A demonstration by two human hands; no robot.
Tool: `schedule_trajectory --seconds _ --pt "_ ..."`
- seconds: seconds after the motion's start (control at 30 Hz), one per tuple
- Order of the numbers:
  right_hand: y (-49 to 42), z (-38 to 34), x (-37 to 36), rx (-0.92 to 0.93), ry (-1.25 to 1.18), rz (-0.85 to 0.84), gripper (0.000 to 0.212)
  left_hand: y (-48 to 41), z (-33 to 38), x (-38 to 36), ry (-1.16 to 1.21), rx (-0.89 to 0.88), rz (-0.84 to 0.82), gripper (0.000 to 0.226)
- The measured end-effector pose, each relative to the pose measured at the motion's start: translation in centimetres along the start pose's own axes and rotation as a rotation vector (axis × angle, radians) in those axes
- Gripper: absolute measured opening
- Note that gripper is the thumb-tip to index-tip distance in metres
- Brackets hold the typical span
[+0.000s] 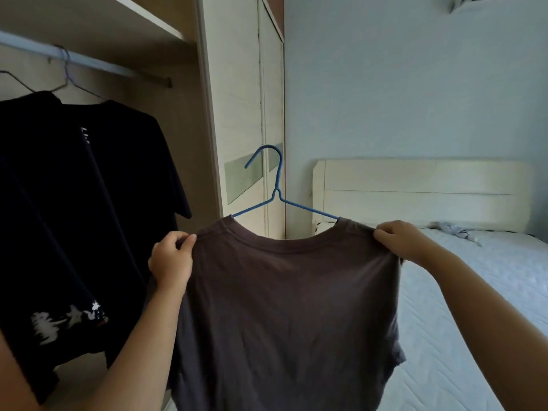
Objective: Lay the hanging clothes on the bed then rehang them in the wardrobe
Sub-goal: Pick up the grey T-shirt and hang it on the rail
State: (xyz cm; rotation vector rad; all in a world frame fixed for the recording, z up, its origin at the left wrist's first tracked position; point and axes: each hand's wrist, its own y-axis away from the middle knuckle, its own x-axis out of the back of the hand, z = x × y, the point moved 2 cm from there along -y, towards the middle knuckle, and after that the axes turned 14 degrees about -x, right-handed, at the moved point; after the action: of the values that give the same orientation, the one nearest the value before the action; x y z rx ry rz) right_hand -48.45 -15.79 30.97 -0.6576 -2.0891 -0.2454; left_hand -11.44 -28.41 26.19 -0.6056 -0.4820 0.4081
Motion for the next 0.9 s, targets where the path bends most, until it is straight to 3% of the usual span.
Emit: schedule_trajectory --seconds 0.17,0.37,0.53,0.9 --pt "-1.5 0.6 0.9 -0.050 -0.155 -0.169 0.038 -1.0 0.5 -2.3 -0.063 -0.012 0.004 0.022" --pt "-4.0 0.5 -1.2 -0.101 -0.365 -0.152 0.024 -0.4 -0.2 -3.0 -0.089 -0.008 0.019 0.018" --pt "-5.8 -0.4 -2.9 -0.187 -0.451 -0.175 0.021 -2.1 -1.0 -3.4 -0.113 -0.146 -0.065 0.022" --pt "-7.5 -13.4 -11.0 -0.204 -0.683 -0.221 0.024 -8.5 -7.3 -4.4 -0.063 -0.196 -0.063 0.019"
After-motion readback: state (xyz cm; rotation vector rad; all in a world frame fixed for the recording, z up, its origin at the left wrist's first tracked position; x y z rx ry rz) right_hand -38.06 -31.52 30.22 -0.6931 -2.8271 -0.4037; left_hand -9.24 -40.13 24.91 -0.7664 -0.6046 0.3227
